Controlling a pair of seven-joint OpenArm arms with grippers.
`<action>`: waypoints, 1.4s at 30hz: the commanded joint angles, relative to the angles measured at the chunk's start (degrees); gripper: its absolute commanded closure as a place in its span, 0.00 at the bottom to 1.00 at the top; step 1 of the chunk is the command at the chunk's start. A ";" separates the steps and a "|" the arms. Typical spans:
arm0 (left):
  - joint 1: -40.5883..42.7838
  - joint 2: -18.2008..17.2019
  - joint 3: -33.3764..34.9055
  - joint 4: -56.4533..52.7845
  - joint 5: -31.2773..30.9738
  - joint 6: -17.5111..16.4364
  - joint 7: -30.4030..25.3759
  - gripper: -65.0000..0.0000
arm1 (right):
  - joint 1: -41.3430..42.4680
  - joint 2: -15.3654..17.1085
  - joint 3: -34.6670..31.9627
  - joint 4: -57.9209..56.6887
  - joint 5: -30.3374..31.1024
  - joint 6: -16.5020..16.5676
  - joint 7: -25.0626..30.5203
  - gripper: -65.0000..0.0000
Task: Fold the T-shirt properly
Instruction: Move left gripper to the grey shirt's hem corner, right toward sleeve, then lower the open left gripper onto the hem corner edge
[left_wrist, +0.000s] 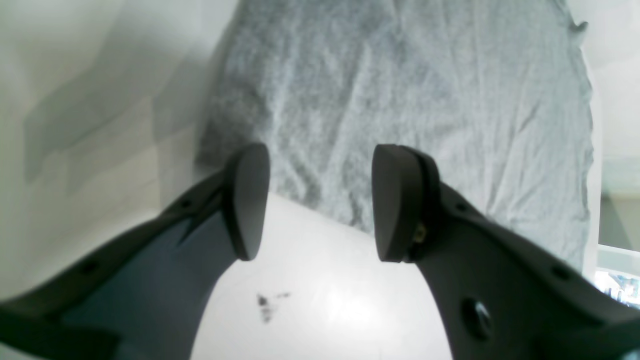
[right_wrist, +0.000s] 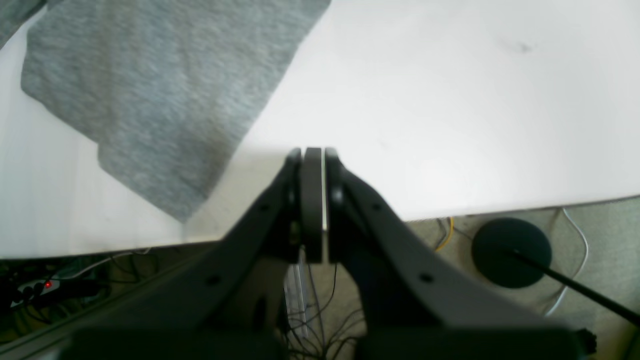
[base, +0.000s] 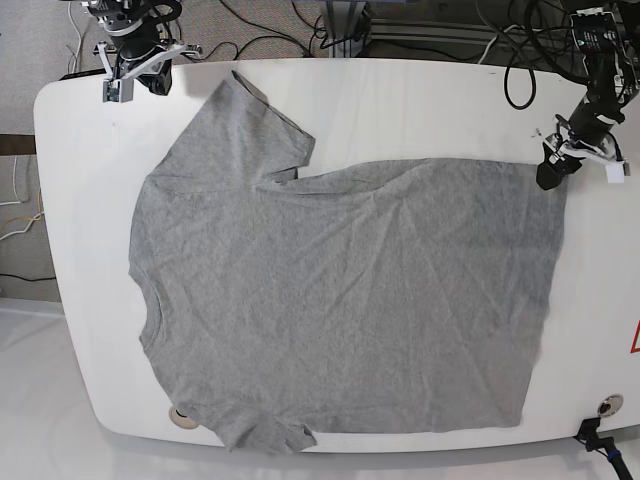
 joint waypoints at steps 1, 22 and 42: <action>-1.01 -0.74 -0.27 0.66 -0.57 -0.93 0.53 0.50 | -0.52 0.55 0.43 1.09 0.23 0.30 0.78 1.00; -1.64 -1.79 3.48 1.96 0.83 -4.44 -6.73 1.00 | 2.71 0.43 1.12 5.95 -0.86 0.78 -8.24 1.00; -1.88 -2.19 1.68 2.17 3.77 -5.00 -8.25 1.00 | 14.75 0.31 2.55 -0.84 -2.62 7.49 -11.01 1.00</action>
